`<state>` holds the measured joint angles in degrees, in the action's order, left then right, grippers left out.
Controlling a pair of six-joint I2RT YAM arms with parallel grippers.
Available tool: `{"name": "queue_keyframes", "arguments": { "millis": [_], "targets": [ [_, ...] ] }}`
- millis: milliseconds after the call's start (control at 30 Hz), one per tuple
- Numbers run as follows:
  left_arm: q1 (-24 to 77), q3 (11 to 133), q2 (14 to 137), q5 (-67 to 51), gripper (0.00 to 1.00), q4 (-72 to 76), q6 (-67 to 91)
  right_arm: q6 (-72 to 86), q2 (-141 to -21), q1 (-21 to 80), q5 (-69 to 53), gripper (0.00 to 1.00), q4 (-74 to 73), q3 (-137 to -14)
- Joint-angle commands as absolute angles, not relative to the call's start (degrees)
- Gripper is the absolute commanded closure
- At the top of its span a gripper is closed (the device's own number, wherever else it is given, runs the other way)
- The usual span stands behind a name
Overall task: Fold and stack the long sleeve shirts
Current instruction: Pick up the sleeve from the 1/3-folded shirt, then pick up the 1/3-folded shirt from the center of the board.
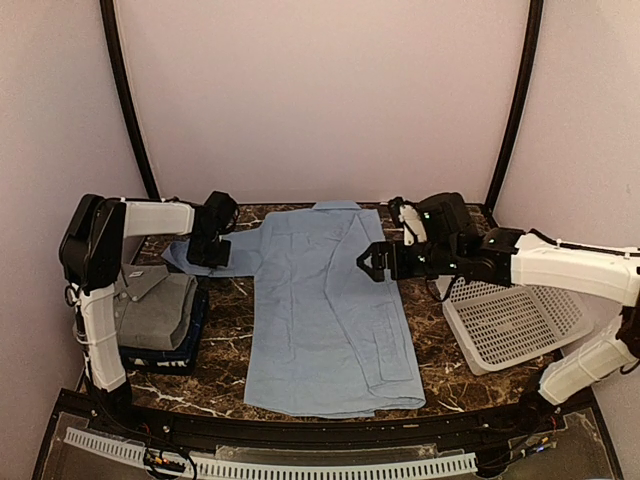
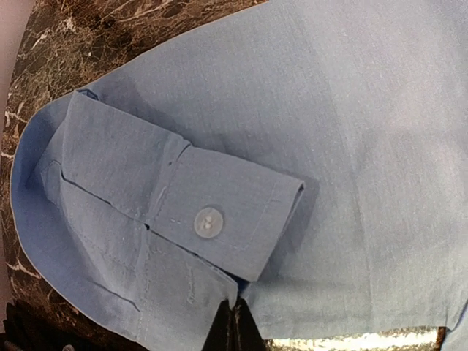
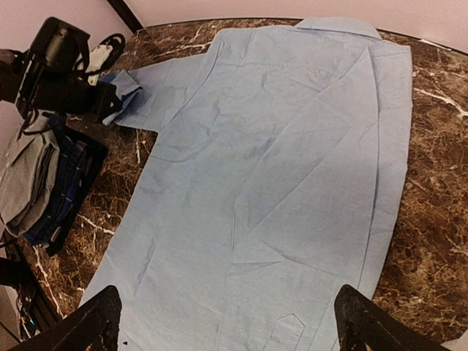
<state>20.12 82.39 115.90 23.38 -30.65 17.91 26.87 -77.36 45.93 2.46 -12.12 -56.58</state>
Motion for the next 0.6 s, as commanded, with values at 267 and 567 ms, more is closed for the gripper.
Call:
{"name": "queue_keyframes", "arguments": {
  "millis": [267,567],
  "targets": [
    [19.8,85.0,99.5,14.3,1.0,-33.5,16.8,34.9,-91.7,64.4,9.0,0.02,-13.5,-66.1],
    [19.8,85.8,92.7,5.0,1.0,-31.6,17.7,38.9,-110.3,77.5,14.5,0.09,-25.5,-84.6]
  ]
}}
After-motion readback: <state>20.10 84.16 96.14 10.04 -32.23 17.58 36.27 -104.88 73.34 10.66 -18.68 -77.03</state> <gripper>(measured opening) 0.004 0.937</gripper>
